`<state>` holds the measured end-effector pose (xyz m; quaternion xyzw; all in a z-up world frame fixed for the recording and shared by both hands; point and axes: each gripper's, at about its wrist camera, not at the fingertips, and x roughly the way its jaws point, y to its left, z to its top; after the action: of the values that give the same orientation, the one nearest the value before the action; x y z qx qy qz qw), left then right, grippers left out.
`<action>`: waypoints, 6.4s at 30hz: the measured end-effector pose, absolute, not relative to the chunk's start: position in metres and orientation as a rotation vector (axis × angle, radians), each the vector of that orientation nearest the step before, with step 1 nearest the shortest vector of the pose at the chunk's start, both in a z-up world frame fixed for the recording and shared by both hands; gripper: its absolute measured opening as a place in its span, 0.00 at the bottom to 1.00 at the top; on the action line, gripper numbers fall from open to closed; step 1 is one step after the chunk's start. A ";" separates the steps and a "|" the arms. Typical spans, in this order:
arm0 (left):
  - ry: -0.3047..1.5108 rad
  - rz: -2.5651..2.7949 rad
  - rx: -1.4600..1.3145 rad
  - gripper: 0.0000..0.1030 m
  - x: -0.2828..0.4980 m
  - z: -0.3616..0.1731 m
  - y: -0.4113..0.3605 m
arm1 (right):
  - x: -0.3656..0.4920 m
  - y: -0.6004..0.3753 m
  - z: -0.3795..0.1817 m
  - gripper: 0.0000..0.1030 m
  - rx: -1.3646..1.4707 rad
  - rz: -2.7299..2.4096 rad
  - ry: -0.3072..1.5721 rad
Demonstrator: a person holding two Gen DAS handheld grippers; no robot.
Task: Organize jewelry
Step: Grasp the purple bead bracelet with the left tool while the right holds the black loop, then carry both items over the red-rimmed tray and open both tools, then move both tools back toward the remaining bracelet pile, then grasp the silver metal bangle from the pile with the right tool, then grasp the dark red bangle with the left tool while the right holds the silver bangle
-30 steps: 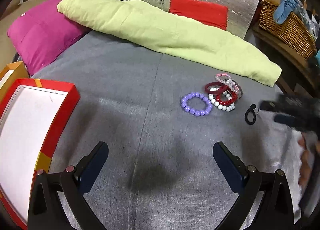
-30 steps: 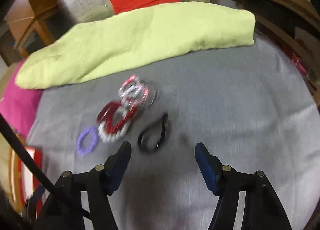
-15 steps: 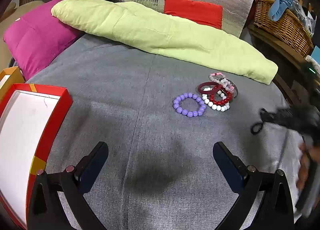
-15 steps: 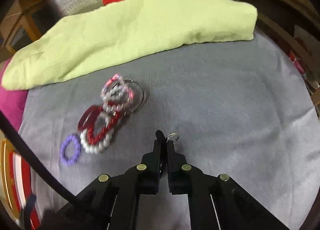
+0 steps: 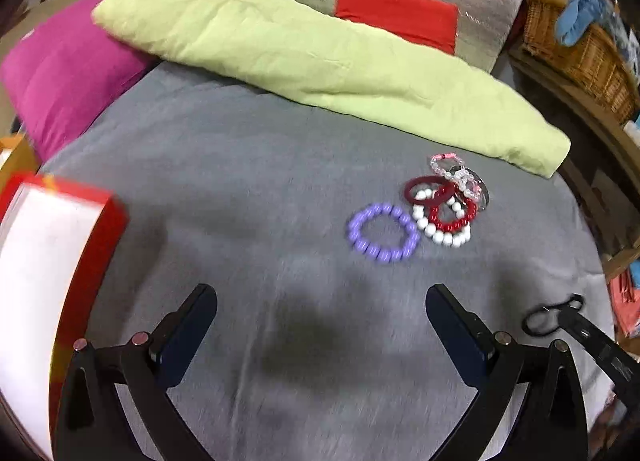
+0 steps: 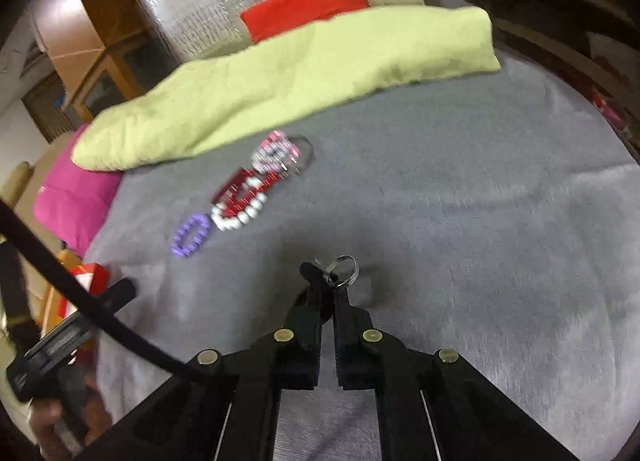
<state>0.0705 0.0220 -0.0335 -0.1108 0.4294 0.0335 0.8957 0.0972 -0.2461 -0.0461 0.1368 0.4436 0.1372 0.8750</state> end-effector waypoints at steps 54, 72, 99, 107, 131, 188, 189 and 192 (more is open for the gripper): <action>0.773 0.364 -0.423 0.09 -0.117 0.005 0.312 | 0.005 0.131 0.011 0.05 -0.142 0.937 1.035; 0.723 0.483 -0.529 0.50 -0.120 -0.003 0.327 | 0.031 0.110 -0.005 0.76 -0.066 0.859 1.075; 0.998 0.100 -0.076 0.86 0.013 -0.060 0.019 | 0.064 -0.257 -0.082 1.00 0.002 0.103 1.115; 0.977 0.127 -0.074 1.00 0.009 -0.071 0.022 | 0.051 -0.265 -0.082 1.00 0.028 0.092 1.006; 1.050 0.152 -0.088 1.00 0.022 -0.069 0.017 | 0.212 -0.236 -0.047 0.52 0.235 0.142 1.236; 0.946 0.043 0.022 1.00 0.025 -0.041 -0.034 | 0.087 -0.288 -0.072 0.03 0.306 0.225 1.009; 0.949 0.034 0.031 1.00 0.035 -0.037 -0.039 | 0.087 -0.289 -0.070 0.03 0.317 0.237 1.003; 0.932 0.011 0.022 0.98 0.071 -0.022 -0.045 | 0.088 -0.296 -0.066 0.03 0.365 0.269 0.982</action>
<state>0.0709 -0.0453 -0.0223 0.0108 0.4493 0.0051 0.8933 0.0881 -0.2957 -0.0657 0.1739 0.4673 0.1281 0.8573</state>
